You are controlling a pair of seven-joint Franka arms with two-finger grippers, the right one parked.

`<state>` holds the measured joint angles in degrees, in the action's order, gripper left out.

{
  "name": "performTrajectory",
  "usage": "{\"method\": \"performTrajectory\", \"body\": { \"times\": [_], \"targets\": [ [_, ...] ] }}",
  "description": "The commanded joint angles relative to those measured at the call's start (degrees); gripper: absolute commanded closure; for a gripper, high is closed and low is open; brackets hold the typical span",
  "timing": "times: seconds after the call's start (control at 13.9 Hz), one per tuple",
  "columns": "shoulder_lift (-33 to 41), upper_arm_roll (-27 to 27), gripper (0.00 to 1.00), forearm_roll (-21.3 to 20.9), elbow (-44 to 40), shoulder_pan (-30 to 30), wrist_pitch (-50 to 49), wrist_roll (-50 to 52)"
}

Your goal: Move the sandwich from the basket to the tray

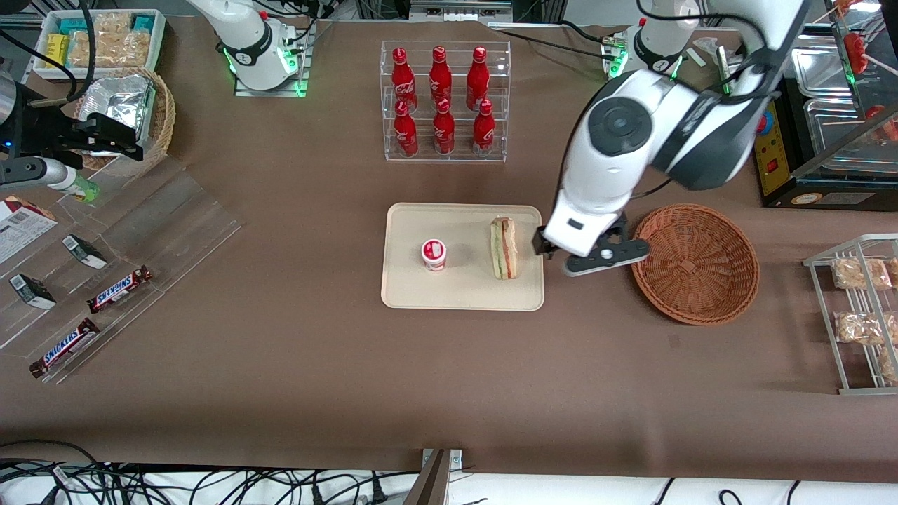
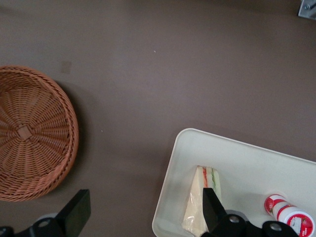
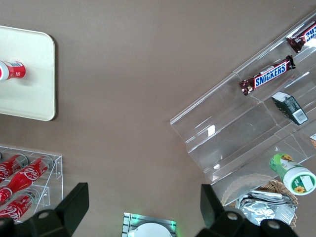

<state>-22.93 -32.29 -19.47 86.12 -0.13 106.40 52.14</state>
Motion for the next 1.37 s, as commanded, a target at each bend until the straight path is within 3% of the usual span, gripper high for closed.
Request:
{"method": "performTrajectory", "body": {
  "times": [0.0,0.5,0.86,1.29],
  "targets": [
    [4.3,-0.1,0.00,2.7,0.2,1.7,-3.0,0.2],
    [11.4,-0.1,0.00,9.9,0.2,8.8,-7.5,-5.8],
    [15.9,11.9,0.00,17.5,0.5,8.5,-12.0,-24.9],
    [18.6,21.4,0.00,21.2,0.4,8.0,-16.7,-47.3]
  ]
}}
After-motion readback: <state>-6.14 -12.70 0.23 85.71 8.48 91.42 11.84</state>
